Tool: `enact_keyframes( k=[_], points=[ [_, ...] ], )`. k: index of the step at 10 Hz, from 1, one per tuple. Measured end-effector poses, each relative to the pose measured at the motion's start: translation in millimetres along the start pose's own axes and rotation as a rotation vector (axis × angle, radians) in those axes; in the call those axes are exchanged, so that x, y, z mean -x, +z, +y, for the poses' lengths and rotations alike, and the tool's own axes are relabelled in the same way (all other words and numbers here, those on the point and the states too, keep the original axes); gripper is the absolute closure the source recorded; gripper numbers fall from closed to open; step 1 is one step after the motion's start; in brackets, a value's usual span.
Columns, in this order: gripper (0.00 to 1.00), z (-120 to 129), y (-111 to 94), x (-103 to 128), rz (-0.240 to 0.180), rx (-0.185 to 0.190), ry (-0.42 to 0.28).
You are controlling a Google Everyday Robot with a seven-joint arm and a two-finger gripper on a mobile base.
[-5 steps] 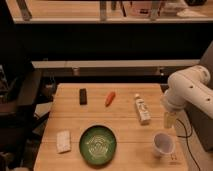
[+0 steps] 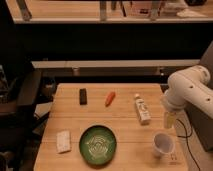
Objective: Push the ceramic bowl across the table
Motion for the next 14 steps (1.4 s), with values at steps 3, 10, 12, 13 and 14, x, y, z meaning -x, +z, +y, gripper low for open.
enact_keyframes(
  k=[3, 10, 12, 13, 14],
  points=[
    [0.2, 0, 0, 0, 0.0, 0.0, 0.0],
    [0.2, 0, 0, 0, 0.0, 0.0, 0.0],
    [0.2, 4, 2, 5, 0.001, 0.001, -0.008],
    [0.2, 10, 5, 16, 0.001, 0.002, -0.022],
    [0.2, 13, 8, 26, 0.0, 0.003, -0.031]
  ],
)
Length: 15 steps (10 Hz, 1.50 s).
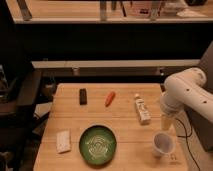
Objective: Push the ceramic bowl across the table
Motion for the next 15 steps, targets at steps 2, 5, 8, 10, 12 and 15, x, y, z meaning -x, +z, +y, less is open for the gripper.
enact_keyframes(
  k=[2, 5, 8, 10, 12, 15],
  points=[
    [0.2, 5, 4, 18, -0.001, 0.002, -0.025],
    [0.2, 13, 14, 25, 0.002, 0.01, -0.046],
    [0.2, 19, 19, 40, 0.005, 0.009, -0.069],
    [0.2, 25, 26, 46, 0.007, 0.013, -0.089],
    [0.2, 29, 31, 49, 0.008, 0.014, -0.099],
    [0.2, 33, 38, 62, 0.007, 0.014, -0.117]
  ],
)
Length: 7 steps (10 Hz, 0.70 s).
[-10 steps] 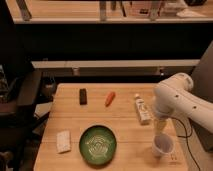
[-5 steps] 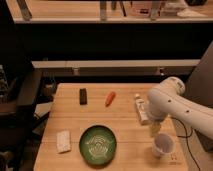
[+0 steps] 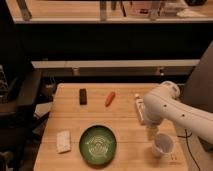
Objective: Push the ceramic bowl across the table
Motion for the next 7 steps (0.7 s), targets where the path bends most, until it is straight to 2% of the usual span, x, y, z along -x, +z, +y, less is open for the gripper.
enact_keyframes(
  k=[7],
  points=[
    [0.2, 9, 20, 11, -0.007, 0.005, -0.022]
  ],
)
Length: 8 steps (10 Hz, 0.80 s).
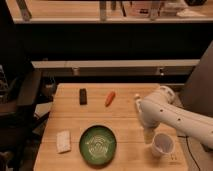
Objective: Push the ceramic bowl across the table
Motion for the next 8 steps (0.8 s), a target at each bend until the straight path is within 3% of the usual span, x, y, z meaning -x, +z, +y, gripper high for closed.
enact_keyframes(
  k=[8],
  points=[
    [0.2, 9, 23, 15, -0.015, 0.004, -0.03]
  ],
)
